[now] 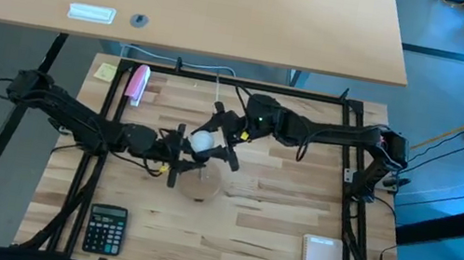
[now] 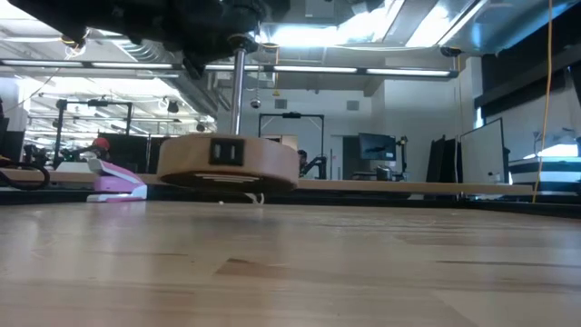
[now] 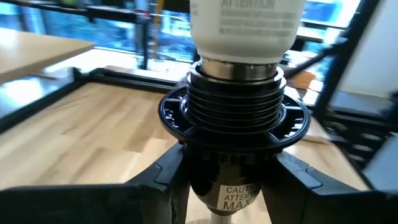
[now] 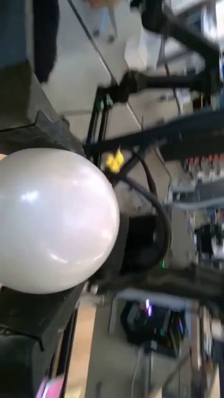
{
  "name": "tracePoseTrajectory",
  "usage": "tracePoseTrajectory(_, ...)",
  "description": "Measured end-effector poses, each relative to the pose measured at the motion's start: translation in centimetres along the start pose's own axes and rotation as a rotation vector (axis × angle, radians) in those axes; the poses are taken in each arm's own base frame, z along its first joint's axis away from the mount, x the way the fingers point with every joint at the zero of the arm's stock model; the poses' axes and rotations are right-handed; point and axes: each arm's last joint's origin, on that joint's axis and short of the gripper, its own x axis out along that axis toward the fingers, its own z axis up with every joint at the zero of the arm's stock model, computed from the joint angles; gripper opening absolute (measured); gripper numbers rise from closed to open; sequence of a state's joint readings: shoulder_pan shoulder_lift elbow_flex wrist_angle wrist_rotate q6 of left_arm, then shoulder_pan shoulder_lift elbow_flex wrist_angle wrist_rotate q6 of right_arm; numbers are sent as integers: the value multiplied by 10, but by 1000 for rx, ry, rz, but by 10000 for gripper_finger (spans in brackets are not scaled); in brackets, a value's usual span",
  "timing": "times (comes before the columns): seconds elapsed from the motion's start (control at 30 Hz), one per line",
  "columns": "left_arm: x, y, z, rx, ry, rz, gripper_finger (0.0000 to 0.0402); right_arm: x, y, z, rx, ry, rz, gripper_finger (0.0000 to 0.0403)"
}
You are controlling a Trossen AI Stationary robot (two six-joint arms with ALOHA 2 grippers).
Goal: Screw lightbulb
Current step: Insert the lightbulb into the lamp
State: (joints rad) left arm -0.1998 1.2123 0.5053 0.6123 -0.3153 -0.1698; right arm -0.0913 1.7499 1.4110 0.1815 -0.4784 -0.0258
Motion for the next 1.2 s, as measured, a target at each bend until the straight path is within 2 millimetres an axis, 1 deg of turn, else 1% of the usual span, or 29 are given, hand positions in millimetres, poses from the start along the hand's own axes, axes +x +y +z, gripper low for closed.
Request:
tracePoseTrajectory(0.13, 0, 0, 4, 20, 24, 152, 138, 0, -3, -1, 5, 15, -115, 262)
tracePoseTrajectory(0.33, 2, -5, 20, 70, 51, 375, 138, -1, -8, -1, 43, 11, -282, 262)
tracePoseTrajectory(0.57, 1, -10, 30, 50, 38, 505, 138, -1, -11, 0, 112, -22, -404, 262)
tracePoseTrajectory(0.7, 1, -10, 30, 6, 29, 531, 138, 2, -5, 1, 150, -45, -456, 262)
tracePoseTrajectory(0.83, 1, -10, 30, 17, 33, 528, 138, 7, 4, 1, 120, -39, -446, 262)
tracePoseTrajectory(0.97, 0, -13, 29, 52, 47, 500, 138, 7, 6, 0, 109, -32, -396, 265)
tracePoseTrajectory(1.1, 0, -16, 29, 86, 65, 461, 138, 5, 3, 0, 109, -27, -320, 293)
tracePoseTrajectory(1.13, 0, -16, 30, 89, 61, 456, 138, 5, 1, -2, 118, -12, -308, 301)
tracePoseTrajectory(1.2, 0, -17, 38, 68, 21, 452, 138, 6, -1, -12, 135, 40, -305, 315)
